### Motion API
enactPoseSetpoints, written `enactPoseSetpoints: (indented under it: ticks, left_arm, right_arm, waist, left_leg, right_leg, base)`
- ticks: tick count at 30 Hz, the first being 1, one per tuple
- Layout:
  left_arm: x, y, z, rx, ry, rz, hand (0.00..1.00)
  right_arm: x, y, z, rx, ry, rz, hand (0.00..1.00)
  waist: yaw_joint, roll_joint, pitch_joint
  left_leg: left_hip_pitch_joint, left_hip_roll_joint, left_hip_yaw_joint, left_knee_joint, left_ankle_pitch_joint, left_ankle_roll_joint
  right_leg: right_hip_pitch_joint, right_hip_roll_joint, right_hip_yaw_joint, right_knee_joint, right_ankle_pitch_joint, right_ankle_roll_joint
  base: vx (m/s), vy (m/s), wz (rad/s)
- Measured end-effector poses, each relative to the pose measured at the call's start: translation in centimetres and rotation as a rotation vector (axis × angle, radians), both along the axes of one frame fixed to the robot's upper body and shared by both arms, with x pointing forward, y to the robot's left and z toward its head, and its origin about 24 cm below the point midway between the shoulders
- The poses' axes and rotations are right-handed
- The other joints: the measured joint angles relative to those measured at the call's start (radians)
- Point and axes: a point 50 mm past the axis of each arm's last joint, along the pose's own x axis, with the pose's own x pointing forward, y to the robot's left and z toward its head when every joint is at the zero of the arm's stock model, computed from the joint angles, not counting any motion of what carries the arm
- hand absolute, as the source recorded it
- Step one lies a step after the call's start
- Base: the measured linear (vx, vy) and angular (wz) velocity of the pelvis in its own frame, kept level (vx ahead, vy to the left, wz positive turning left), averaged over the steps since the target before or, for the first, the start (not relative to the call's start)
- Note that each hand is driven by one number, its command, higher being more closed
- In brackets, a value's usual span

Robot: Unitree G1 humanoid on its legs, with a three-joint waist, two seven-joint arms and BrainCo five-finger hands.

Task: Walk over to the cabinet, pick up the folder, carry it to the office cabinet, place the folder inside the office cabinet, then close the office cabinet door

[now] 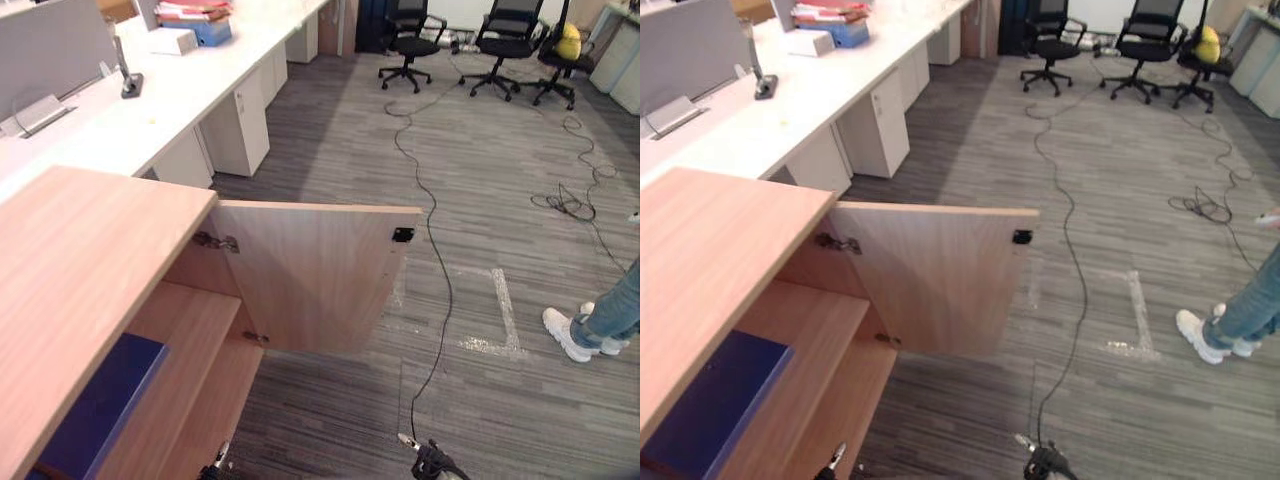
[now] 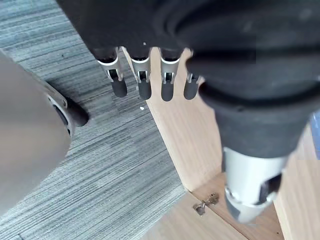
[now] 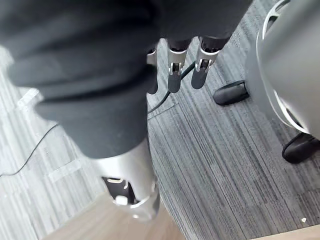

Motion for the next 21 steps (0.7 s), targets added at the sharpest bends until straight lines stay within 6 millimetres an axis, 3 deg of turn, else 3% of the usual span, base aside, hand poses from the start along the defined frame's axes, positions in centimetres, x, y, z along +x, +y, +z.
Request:
enactPoseSetpoints:
  ticks: [3,6,8,10,13,15,21]
  left_arm:
    - [-0.7,0.3,-0.1,0.005,0.02,-0.012,0.0]
    - [-0.6,0.3,-0.1,0.01,0.028,-0.057,0.0]
    - [-0.7,0.5,-0.1,0.015,0.035,-0.083,0.0]
    - [-1.2,1.0,0.0,0.027,0.049,-0.1,0.0]
    - [-2.2,1.5,0.0,0.04,0.074,-0.118,0.0]
    - [-3.0,2.1,0.1,0.055,0.094,-0.125,0.0]
    - [-3.1,2.4,0.1,0.056,0.094,-0.137,0.0]
  right_arm:
    - [0.2,-0.6,0.1,-0.006,-0.002,-0.004,0.0]
    - [2.7,-1.7,1.0,-0.047,-0.072,0.032,0.0]
    - [5.6,-3.2,2.5,-0.101,-0.165,0.043,0.0]
    - [9.2,-5.1,4.9,-0.166,-0.286,0.023,0.0]
    - [12.8,-6.8,7.8,-0.225,-0.413,0.008,0.0]
    - [16.3,-7.7,10.8,-0.282,-0.521,0.038,0.0]
    - [23.6,-7.8,18.7,-0.376,-0.746,0.144,0.0]
  waist:
    - [0.001,-0.001,-0.003]
    - [-0.001,-0.003,-0.002]
    - [-0.003,-0.007,0.0]
    - [-0.003,-0.008,0.001]
    - [-0.002,-0.013,0.006]
    - [-0.001,-0.017,0.019]
    - [0.01,-0.014,0.097]
  left_leg:
    - [0.049,0.016,-0.042,-0.037,0.009,-0.014]
    - [0.049,0.022,-0.061,-0.053,0.01,-0.016]
    - [0.042,0.015,-0.067,-0.056,0.015,-0.018]
    - [0.042,0.003,-0.069,-0.056,0.016,-0.015]
    - [0.042,-0.009,-0.074,-0.056,0.018,-0.012]
    - [0.038,-0.02,-0.083,-0.056,0.023,-0.003]
    - [0.002,-0.052,-0.11,-0.05,0.041,0.023]
  right_leg:
    - [0.058,0.031,-0.002,-0.043,0.007,-0.01]
    - [0.06,0.047,0.004,-0.073,0.026,-0.022]
    - [0.061,0.045,0.006,-0.093,0.042,-0.021]
    - [0.066,0.041,0.009,-0.107,0.056,-0.018]
    - [0.065,0.032,0.01,-0.107,0.061,-0.014]
    - [0.061,0.021,0.009,-0.107,0.066,-0.009]
    - [0.039,-0.009,-0.006,-0.107,0.083,-0.007]
  base:
    - [0.01,-0.178,0.02]
    - [-0.04,-0.046,-0.06]
    - [-0.06,0.017,0.0]
    - [-0.05,0.04,-0.02]
    - [-0.04,0.065,0.01]
    - [-0.04,0.057,0.04]
    - [-0.06,0.06,0.14]
